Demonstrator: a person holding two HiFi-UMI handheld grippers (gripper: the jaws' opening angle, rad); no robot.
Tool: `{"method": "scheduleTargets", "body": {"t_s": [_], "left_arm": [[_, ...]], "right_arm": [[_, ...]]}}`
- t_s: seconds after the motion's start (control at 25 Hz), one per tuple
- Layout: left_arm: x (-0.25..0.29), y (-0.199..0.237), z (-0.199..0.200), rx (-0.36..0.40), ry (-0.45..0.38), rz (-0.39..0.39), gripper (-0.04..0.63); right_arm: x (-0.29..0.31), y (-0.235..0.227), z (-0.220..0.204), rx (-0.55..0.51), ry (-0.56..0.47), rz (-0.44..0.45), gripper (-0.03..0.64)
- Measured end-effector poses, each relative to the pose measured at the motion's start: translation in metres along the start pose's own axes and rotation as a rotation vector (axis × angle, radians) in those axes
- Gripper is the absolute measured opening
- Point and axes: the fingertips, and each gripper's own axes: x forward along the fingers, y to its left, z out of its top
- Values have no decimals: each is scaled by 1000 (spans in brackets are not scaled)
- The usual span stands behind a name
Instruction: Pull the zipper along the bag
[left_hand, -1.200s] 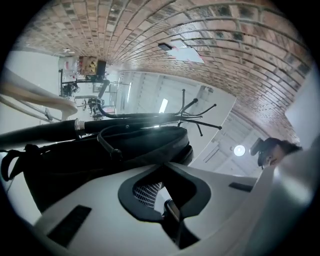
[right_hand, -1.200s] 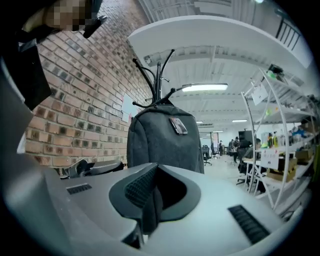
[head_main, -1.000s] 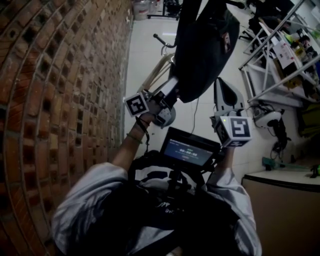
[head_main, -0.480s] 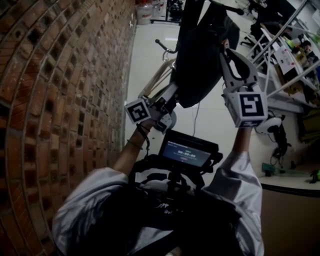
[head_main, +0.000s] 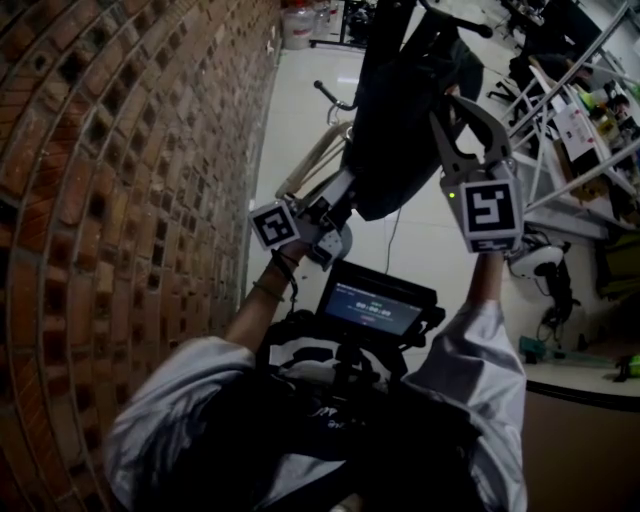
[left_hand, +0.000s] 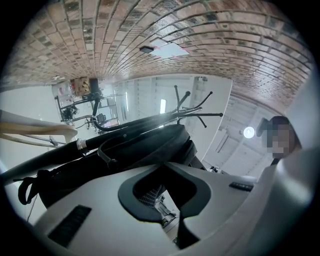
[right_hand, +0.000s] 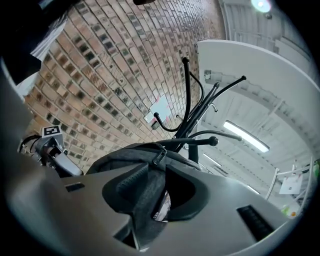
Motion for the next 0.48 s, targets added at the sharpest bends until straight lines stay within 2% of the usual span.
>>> {"method": "scheduleTargets", "body": {"t_s": [0.12,0.16,0.32,0.48], "left_arm": [[1,1,1,-4,-14,3,18],[1,1,1,-6,-18,2,18],[4,0,3,-1,-25,0,18],[6,0,4,3,-29,-1,18]], "right_arm": [[-1,-2,0,-24,-11,-2,97],[-2,-5,0,-18,-14,-15,59],[-2,-8,-2,-11,3,-19,54],[5,-6,1,-115,-21,2,54]]}}
